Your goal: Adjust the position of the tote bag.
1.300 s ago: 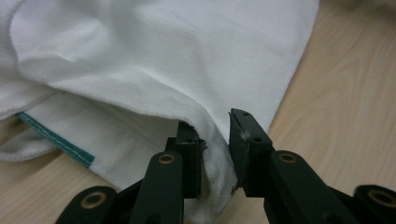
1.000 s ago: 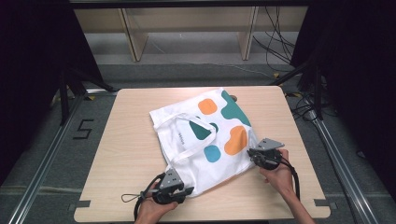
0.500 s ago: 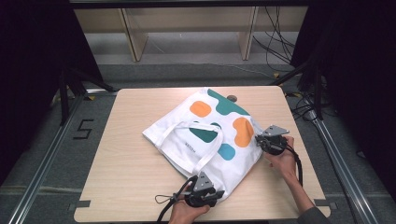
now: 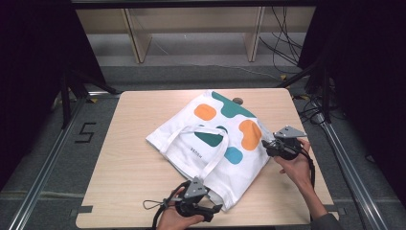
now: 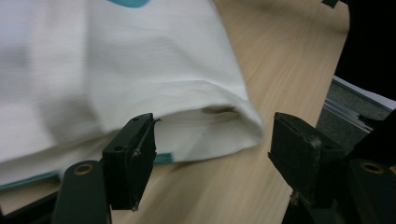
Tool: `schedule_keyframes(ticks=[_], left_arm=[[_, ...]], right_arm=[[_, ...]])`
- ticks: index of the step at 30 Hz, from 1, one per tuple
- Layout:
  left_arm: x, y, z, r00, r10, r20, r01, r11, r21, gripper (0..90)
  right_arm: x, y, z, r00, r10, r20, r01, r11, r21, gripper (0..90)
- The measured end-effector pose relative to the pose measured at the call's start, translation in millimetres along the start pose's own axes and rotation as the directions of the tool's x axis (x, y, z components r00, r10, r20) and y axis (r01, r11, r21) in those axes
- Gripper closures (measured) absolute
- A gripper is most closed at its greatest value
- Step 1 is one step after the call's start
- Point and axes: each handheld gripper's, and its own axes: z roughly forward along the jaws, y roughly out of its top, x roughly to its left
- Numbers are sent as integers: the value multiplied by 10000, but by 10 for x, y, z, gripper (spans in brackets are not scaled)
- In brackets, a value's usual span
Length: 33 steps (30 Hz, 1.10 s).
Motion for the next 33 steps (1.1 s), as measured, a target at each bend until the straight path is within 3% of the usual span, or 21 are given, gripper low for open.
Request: schedule_keyframes(ticks=[1, 4, 5, 6, 7, 8, 9, 11, 12, 14, 15, 16, 17, 20, 22, 24, 25, 28, 31, 32, 33], left_arm=[[103, -33, -116, 9992, -138, -377, 133, 9998, -157, 299], [238, -72, -233, 9956, -146, -923, 139, 9999, -79, 296], [361, -103, -315, 9873, 55, -1588, -87, 9998, -195, 292], [361, -103, -315, 9873, 55, -1588, -87, 9998, -195, 287], [481, -138, -420, 9777, 151, -2093, -144, 9999, 47, 284], [481, -138, -420, 9777, 151, -2093, -144, 9999, 47, 280], [588, -175, -506, 9699, -196, -2426, 186, 9998, -67, 277], [695, -217, -582, 9612, -224, -2749, 200, 9997, -116, 272], [725, -244, -596, 9560, -654, -2859, 597, 9978, -287, 270], [782, -263, -630, 9536, -501, -2968, 476, 9987, -156, 267], [874, -297, -661, 9468, -642, -3154, 640, 9979, -108, 266], [874, -297, -661, 9468, -642, -3154, 640, 9979, -108, 265], [953, -328, -702, 9402, -674, -3340, 731, 9973, 47, 263], [995, -343, -715, 9351, -968, -3408, 1019, 9948, -28, 257], [1027, -365, -714, 9288, -1095, -3541, 1146, 9934, -66, 246], [1059, -368, -719, 9271, -1116, -3579, 1164, 9932, -83, 240], [1067, -364, -711, 9227, -1257, -3646, 1295, 9915, -140, 238], [1081, -375, -716, 9244, -1131, -3644, 1271, 9918, 147, 235], [1080, -365, -723, 9203, -1005, -3781, 1126, 9936, 100, 232], [1080, -365, -723, 9203, -1005, -3781, 1126, 9936, 100, 231], [1092, -375, -741, 9217, -794, -3796, 1056, 9932, 486, 230]], right_arm=[[114, 28, -90, 9988, -21, -493, 13, 9999, -165, 417], [245, 53, -143, 9957, -190, -911, 178, 9998, -135, 399], [388, 81, -180, 9883, -153, -1517, 152, 9999, -18, 385], [388, 81, -180, 9883, -153, -1517, 152, 9999, -18, 385], [545, 103, -207, 9788, -247, -2032, 255, 9997, 11, 376], [545, 103, -207, 9788, -247, -2032, 255, 9997, 11, 376], [698, 122, -233, 9687, -710, -2378, 726, 9974, -19, 364], [846, 135, -269, 9555, -874, -2819, 879, 9961, -106, 357], [922, 137, -280, 9498, -899, -2998, 915, 9958, -88, 350], [987, 138, -283, 9415, -1120, -3179, 1153, 9933, -85, 336], [1128, 124, -295, 9313, -1242, -3425, 1330, 9911, 22, 331], [1128, 124, -295, 9313, -1242, -3425, 1330, 9911, 22, 331], [1256, 112, -298, 9175, -1405, -3720, 1527, 9883, 35, 323], [1370, 93, -297, 9077, -1573, -3891, 1749, 9845, 101, 310], [1530, 60, -286, 8876, -1955, -4170, 2216, 9750, 146, 300], [1579, 48, -286, 8889, -1939, -4151, 2248, 9740, 264, 297], [1674, 13, -266, 8829, -2117, -4192, 2502, 9674, 384, 291], [1771, -33, -227, 8763, -2411, -4170, 2817, 9588, 377, 292], [1898, -112, -173, 8710, -3256, -3679, 3807, 9206, 866, 318], [1898, -112, -173, 8710, -3256, -3679, 3807, 9206, 866, 318], [1915, -146, -152, 8613, -3545, -3639, 4215, 8986, 1222, 381]])
